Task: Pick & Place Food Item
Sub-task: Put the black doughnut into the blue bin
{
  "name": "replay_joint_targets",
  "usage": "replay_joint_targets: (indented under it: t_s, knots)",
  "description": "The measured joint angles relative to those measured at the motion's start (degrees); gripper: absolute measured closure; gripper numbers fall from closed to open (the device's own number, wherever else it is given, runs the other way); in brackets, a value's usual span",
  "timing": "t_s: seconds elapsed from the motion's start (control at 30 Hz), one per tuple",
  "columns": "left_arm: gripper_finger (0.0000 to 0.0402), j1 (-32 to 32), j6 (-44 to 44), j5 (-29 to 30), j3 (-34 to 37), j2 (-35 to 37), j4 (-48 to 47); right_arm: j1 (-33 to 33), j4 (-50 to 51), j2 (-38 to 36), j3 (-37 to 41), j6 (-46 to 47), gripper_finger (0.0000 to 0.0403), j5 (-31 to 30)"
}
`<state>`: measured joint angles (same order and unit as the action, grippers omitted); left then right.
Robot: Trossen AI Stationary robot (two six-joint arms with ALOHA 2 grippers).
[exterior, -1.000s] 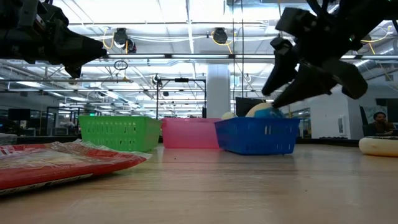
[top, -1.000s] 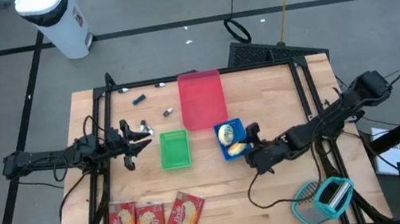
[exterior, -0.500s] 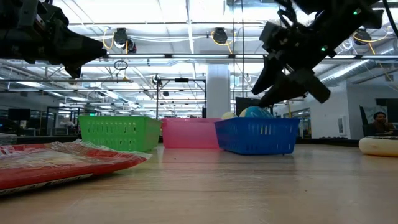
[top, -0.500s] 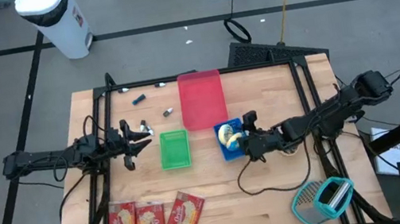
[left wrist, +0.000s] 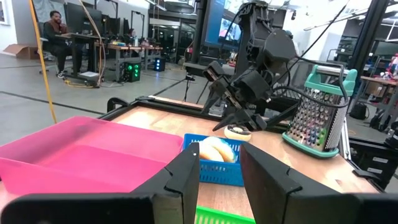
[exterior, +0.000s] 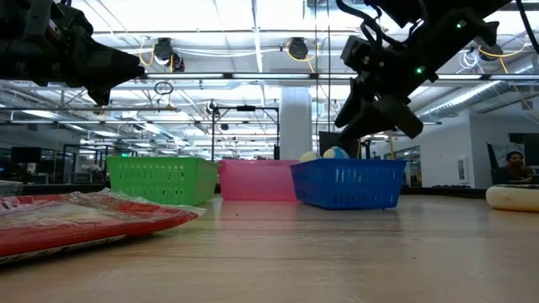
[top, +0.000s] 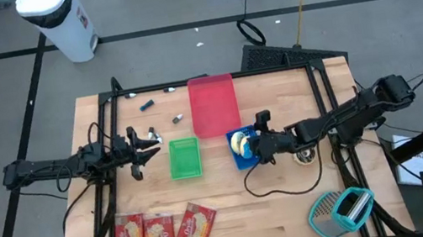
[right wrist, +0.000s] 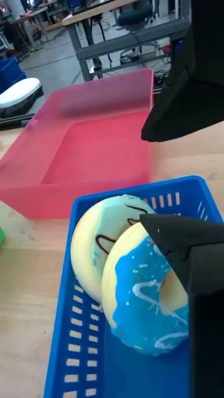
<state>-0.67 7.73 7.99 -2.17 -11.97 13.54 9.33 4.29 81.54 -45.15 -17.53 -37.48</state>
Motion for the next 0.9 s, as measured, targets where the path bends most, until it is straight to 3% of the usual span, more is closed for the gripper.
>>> replay_joint_targets:
  t_s: [0.13,0.33,0.5,0.67,0.83,0.9]
  knots:
    - [0.0286,-0.01,0.0,0.0,0.0,0.0,0.01,0.55,0.25,-1.15,0.0,-0.28,0.0215,-0.36]
    - [0.0286,-0.01,0.0,0.0,0.0,-0.01,0.0,4.89,2.65,-8.4,0.02,6.44,0.0216,-3.03]
    - [0.0286,-0.02,0.0,0.0,0.02,0.0,0.02,6.77,22.47,-13.21,-4.72,22.28,0.0215,-2.15]
    - [0.0286,-0.01,0.0,0.0,0.0,-0.01,0.01,5.23,45.35,-12.02,-12.65,42.68,0.0212,8.94]
    - [0.0286,-0.01,0.0,0.01,0.01,-0.01,0.02,3.54,54.74,-9.53,-12.91,57.11,0.0218,22.94]
    - [0.0286,-0.02,0.0,0.02,0.0,-0.02,0.0,3.46,57.12,-8.22,-12.06,60.59,0.0223,25.96]
